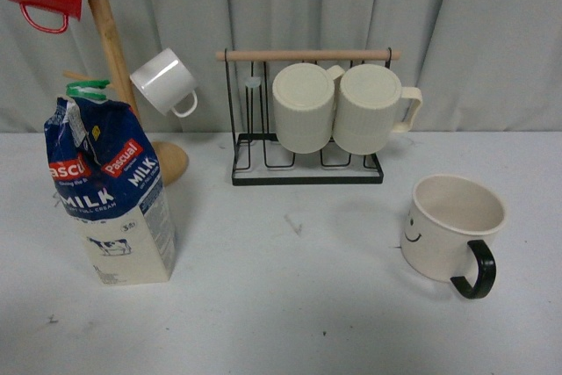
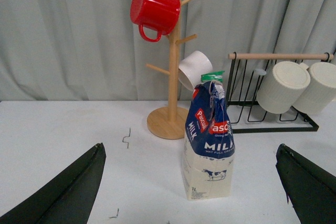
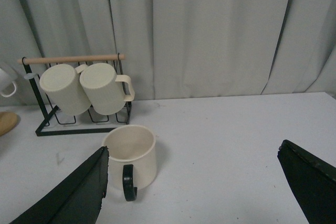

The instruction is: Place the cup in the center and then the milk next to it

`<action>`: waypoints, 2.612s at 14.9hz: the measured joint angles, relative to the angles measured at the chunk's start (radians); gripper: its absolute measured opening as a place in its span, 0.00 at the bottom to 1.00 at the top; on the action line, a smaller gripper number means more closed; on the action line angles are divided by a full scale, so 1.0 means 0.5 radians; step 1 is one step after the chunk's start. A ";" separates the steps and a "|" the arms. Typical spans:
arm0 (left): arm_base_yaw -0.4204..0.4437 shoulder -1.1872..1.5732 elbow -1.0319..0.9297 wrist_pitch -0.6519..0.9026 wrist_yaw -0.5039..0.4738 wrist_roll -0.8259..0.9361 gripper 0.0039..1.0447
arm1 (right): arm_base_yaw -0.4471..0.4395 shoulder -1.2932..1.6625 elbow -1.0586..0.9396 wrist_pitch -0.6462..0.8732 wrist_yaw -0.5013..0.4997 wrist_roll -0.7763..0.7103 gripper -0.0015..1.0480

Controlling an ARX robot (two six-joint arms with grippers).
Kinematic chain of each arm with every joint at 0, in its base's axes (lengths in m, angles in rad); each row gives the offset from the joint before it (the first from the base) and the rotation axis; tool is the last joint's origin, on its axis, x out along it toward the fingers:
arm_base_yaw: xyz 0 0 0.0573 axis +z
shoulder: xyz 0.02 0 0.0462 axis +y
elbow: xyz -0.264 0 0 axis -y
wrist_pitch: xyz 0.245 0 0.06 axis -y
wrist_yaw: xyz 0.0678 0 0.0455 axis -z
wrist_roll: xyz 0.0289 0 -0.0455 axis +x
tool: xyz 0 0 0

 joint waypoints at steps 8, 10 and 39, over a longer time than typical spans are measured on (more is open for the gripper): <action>0.000 0.000 0.000 0.000 0.000 0.000 0.94 | 0.000 0.000 -0.001 0.000 0.000 0.000 0.94; 0.000 0.000 0.000 0.000 0.000 0.000 0.94 | 0.000 0.000 0.000 0.000 0.000 0.000 0.94; 0.000 0.000 0.000 0.000 0.000 0.000 0.94 | 0.171 3.946 2.146 -0.038 -0.090 0.576 0.94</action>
